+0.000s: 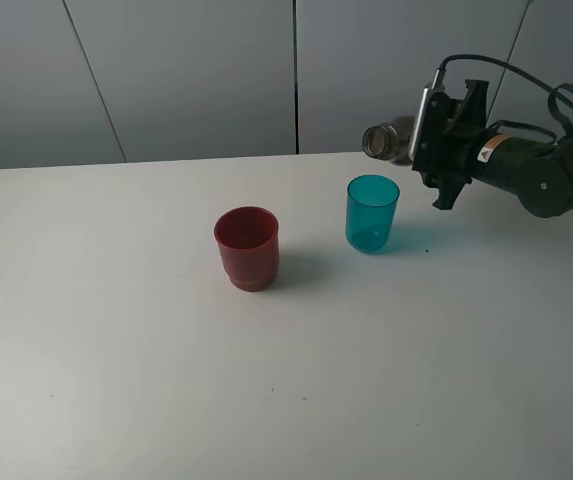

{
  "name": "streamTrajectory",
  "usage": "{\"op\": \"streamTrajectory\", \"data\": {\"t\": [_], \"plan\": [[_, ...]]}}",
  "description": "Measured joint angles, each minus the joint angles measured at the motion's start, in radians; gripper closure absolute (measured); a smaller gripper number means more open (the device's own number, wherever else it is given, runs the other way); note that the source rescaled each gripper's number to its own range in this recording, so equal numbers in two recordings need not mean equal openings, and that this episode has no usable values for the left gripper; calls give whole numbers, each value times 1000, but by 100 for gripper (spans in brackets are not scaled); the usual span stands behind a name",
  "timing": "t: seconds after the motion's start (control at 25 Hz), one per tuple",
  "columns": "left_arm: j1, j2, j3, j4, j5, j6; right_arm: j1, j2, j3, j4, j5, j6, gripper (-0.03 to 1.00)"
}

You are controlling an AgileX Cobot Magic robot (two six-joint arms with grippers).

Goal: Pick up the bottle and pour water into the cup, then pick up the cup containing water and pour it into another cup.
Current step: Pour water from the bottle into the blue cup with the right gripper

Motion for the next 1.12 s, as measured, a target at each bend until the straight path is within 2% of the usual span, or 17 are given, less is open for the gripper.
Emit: {"op": "streamTrajectory", "data": {"t": [0.72, 1.12], "plan": [[0, 0, 0, 0, 0, 0, -12, 0, 2, 23, 20, -139, 94], [0, 0, 0, 0, 0, 0, -12, 0, 2, 25, 20, -267, 94]]}}
